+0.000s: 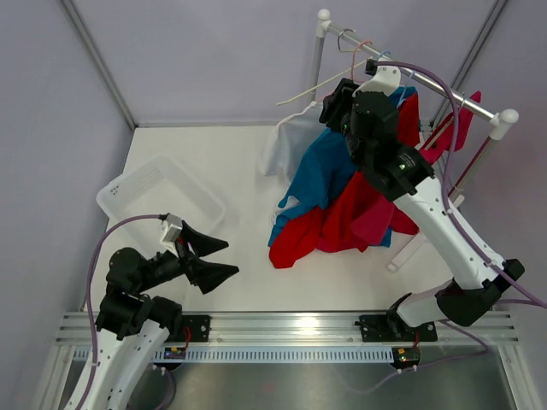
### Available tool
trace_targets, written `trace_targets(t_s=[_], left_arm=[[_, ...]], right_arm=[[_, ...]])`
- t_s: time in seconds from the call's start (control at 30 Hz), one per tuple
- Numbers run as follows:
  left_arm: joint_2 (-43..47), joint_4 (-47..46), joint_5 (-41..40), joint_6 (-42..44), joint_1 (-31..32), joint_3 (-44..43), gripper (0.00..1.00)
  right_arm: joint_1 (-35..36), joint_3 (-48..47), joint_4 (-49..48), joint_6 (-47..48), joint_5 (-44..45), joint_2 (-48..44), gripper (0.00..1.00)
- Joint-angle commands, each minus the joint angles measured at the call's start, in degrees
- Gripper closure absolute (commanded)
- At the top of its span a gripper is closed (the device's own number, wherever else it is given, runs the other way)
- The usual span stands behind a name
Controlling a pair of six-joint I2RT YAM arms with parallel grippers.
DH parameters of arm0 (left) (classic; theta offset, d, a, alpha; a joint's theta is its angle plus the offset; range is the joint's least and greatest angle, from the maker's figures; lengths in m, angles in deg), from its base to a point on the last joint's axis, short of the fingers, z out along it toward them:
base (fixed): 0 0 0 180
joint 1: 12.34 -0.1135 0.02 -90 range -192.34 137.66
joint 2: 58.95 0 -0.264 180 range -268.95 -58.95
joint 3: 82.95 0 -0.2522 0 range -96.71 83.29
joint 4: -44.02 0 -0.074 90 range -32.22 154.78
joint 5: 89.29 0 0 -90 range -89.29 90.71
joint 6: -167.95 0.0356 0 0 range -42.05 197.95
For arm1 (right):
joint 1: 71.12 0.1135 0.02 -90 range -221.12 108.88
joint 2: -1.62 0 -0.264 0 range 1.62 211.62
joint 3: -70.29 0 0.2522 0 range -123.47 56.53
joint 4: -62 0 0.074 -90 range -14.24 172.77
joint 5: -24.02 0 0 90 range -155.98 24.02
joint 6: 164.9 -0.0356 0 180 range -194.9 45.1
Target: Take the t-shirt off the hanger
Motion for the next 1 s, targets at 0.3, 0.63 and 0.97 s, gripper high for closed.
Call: trace_targets(t_s=[0.3, 0.63, 0.97], left_arm=[[1.07, -0.94, 0.89, 0.30, 0.80, -1.63, 0.01], [1.95, -0.94, 0.45, 0.12, 1.32, -1.54, 0.01], [2.74, -0.86, 0.19, -0.14, 1.24, -1.46, 0.01]], right_arm=[[4.28, 4.61, -6.60, -1.30, 3.42, -3.68, 0.45], [4.45, 7.37, -3.09, -3.86, -40.03, -11.42, 0.35], [4.45, -8.87, -0.80, 3.08, 9.62, 4.46, 0.47]])
